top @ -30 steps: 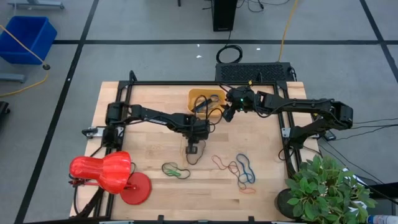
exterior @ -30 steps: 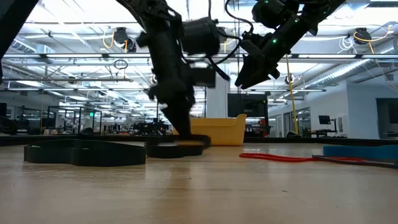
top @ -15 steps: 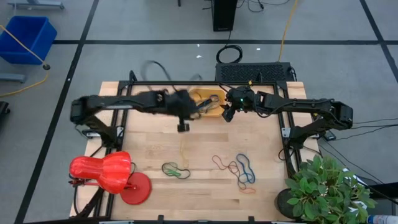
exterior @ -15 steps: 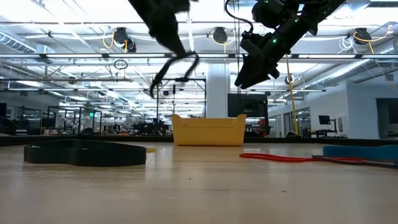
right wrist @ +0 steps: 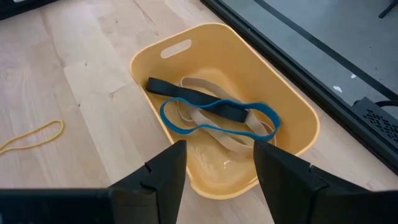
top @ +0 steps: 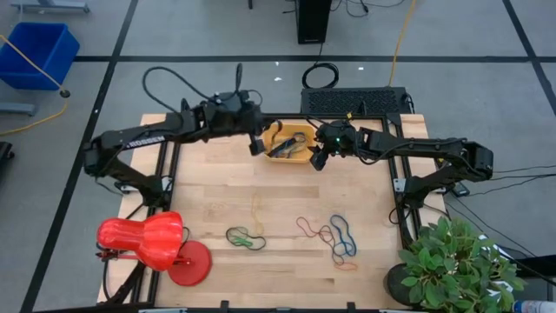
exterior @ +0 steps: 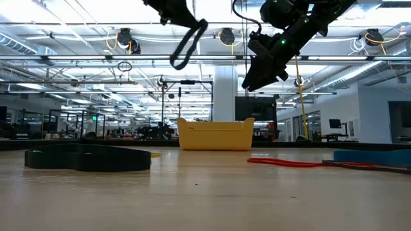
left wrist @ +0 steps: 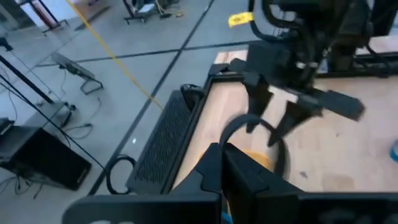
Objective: Pick and place rubber bands into bin
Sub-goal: Put the top black rubber band into the yellow bin
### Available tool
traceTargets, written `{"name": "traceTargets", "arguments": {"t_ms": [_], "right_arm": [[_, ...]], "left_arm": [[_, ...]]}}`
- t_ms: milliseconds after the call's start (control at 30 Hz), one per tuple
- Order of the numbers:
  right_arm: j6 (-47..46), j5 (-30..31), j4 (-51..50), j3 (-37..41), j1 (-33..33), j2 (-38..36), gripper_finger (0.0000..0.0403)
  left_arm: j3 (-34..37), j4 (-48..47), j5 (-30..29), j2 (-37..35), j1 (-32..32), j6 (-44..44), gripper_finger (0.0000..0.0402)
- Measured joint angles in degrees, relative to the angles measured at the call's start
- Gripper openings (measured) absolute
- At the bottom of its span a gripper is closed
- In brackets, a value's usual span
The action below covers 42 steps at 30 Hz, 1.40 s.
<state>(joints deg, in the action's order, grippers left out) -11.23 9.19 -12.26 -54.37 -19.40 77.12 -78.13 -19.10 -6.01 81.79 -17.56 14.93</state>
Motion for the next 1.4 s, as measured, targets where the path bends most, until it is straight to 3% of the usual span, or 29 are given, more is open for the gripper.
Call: {"name": "traceTargets", "arguments": {"t_ms": [200,833,967,1400], "right_arm": [[0.37,0.02,-0.02,0.00,-0.02,0.00,0.0180],[-0.02,-0.20,-0.02,0.00,-0.02,0.00,0.0180],[-0.02,-0.20,-0.01,0.00,-0.02,0.00,0.0180],[0.11,-0.22,-0.05,0.00,-0.02,0.00,0.0180]], "left_arm": [[0.02,3.32,-0.01,5.14,-1.81,1.07,0.0005],[0.02,7.24,0.49,30.38,-5.36,0.29,0.0011],[0.02,7.08,1.17,32.50,-5.18,-0.10,0.0008],[0.02,7.44,0.36,33.01,-4.77,-0.21,0.0082]]}}
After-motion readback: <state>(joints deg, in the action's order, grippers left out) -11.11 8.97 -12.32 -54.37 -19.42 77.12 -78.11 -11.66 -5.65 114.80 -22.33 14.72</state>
